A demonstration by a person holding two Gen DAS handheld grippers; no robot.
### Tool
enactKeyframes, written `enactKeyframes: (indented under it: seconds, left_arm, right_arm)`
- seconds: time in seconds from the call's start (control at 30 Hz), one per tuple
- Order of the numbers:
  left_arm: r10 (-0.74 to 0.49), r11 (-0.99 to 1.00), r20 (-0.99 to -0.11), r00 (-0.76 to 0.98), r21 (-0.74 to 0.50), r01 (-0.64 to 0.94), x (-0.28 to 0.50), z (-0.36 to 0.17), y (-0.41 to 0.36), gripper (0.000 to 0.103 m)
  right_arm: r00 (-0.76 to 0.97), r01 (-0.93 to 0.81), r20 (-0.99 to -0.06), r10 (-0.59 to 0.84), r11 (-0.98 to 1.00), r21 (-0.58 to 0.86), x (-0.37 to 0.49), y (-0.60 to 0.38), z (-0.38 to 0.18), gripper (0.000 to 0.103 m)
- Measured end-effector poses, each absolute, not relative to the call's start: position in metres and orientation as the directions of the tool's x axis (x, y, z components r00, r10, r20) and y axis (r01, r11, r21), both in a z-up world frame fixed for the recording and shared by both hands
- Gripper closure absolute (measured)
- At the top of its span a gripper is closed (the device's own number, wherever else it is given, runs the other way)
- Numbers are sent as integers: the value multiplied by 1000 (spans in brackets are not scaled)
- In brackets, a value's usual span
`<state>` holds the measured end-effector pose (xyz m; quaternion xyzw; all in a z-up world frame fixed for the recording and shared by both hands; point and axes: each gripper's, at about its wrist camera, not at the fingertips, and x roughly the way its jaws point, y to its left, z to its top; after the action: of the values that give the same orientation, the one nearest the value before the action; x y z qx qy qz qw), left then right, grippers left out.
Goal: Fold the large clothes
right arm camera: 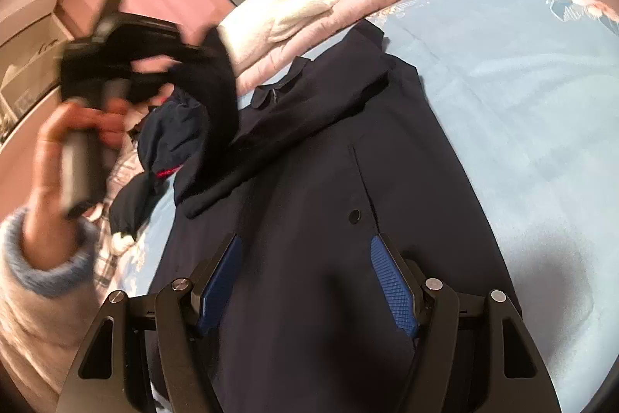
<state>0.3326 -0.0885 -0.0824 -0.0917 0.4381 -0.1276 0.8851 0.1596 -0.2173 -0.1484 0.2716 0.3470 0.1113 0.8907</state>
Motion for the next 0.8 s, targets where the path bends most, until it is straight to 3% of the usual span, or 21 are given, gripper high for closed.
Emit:
enactKeyframes:
  seconds: [0.07,0.13,0.17,0.3,0.37,0.47,0.67,0.8]
  left_arm:
    - [-316,948,-773,550,-285,144,339,-103,-102,72]
    - [-333,942,-809,485,-304,141,343,-124,-113,17]
    - [-334,942,-812,478,-304,141,343,-127,-115,12]
    - [-393,920,-791,469,-336,204,330,-116,-103,12]
    - [-461,887,-736,495,-398,235,316,-101,-74,12]
    - [-466,880,-682,564,-426,211,301,-86,-19,12]
    - [-391,828,-657,644,-557,-65,290,-107,150,12]
    - [-358,769,-665,656,-608,-196,282,-134,216,13]
  right_arm:
    - [730,-3,-565,385,828,560,161,-217,-150,34]
    - [726,-6,-567,388,829,559,162,-217,-151,34]
    - [726,-6,-569,387,831,557,162,-217,-151,34]
    - [721,4,-577,384,830,558,166,-218,-154,34]
    - [713,8,-578,398,819,574,169,-218,-157,34]
    - [709,22,-587,390,820,571,172,-219,-159,34]
    - [702,17,-604,378,838,545,178,-212,-151,34]
    - [714,-3,-593,371,849,528,191,-208,-132,34]
